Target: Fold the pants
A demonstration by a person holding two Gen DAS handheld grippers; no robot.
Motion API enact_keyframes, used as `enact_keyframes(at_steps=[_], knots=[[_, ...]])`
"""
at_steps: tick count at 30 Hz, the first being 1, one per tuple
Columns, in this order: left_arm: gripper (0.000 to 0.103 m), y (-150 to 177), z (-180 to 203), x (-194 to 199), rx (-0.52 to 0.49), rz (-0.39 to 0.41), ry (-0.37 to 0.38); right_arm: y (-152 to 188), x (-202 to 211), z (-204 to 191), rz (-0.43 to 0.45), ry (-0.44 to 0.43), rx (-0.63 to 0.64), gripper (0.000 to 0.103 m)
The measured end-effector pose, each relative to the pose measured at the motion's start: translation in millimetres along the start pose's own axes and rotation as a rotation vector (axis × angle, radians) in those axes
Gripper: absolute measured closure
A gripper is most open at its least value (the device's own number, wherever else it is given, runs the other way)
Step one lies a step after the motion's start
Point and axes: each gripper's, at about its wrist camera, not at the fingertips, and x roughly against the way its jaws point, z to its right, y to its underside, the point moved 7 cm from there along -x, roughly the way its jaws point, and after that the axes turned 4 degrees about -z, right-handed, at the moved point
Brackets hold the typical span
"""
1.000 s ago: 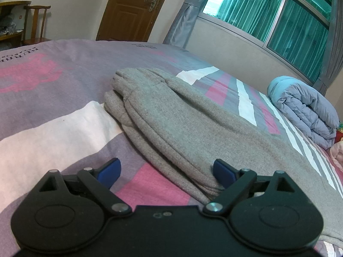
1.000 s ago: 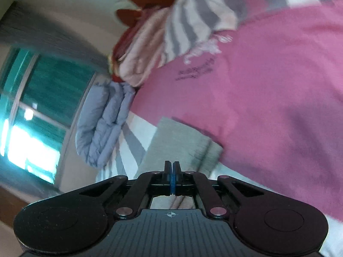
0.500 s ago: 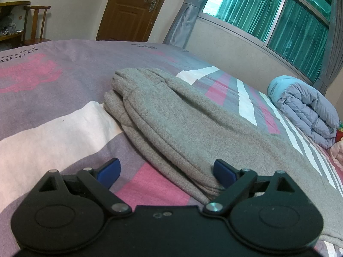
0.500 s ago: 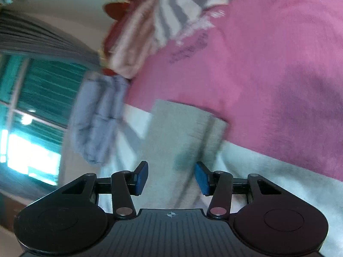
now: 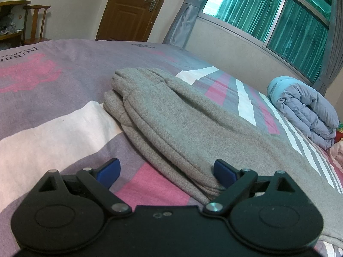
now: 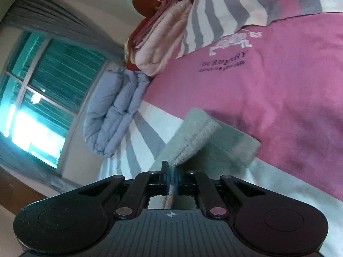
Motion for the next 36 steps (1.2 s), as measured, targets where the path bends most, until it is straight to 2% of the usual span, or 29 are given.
enact_keyframes(at_steps=[3,5,9,11,14,20,27,28,29,30,31,33,36], knots=[[0.015,-0.1,0.1,-0.2,0.0,0.0,0.0,6.8,-20.0,39.6,-0.051,0.089,-0.068,0.099],[0.015,-0.3,-0.1,-0.5,-0.001,0.0,0.0,9.3,-27.7,51.5,-0.062,0.075,-0.08,0.099],[0.015,-0.2,0.0,-0.7,-0.001,0.0,0.0,9.1,-21.0,45.6,-0.042,0.067,-0.072,0.098],[0.015,-0.5,-0.9,-1.2,0.001,0.0,0.002,7.6,-10.7,46.6,-0.031,0.042,-0.114,0.08],[0.015,-0.2,-0.7,-1.0,-0.001,0.0,0.0,3.0,12.7,54.0,0.023,0.021,-0.155,0.07],[0.015,0.0,-0.8,-0.6,-0.001,0.0,0.0,-4.6,7.6,64.9,0.012,-0.009,-0.217,0.07],[0.015,-0.3,-1.7,-1.0,-0.004,0.0,-0.003,-13.7,-14.3,60.9,-0.026,0.045,-0.21,0.066],[0.015,-0.5,-1.8,-1.4,-0.005,-0.001,-0.003,-14.9,-14.6,58.4,-0.029,0.048,-0.19,0.076],[0.015,-0.6,-1.8,-1.6,-0.006,-0.001,-0.004,-15.7,-17.2,55.7,-0.048,0.098,-0.134,0.091],[0.015,-0.5,-0.5,-1.3,-0.007,0.0,-0.004,-16.9,-20.3,49.4,-0.074,0.148,-0.06,0.093],[0.015,-0.4,-0.3,-1.5,-0.008,0.0,-0.004,-21.0,-17.0,35.0,-0.06,0.156,0.036,0.094],[0.014,0.1,0.9,-2.0,-0.009,0.0,-0.004,-29.9,0.3,-7.8,0.014,0.088,0.236,0.094],[0.014,0.7,2.3,-2.9,-0.012,-0.001,-0.007,-40.0,21.0,-39.8,0.081,-0.041,0.306,0.094]])
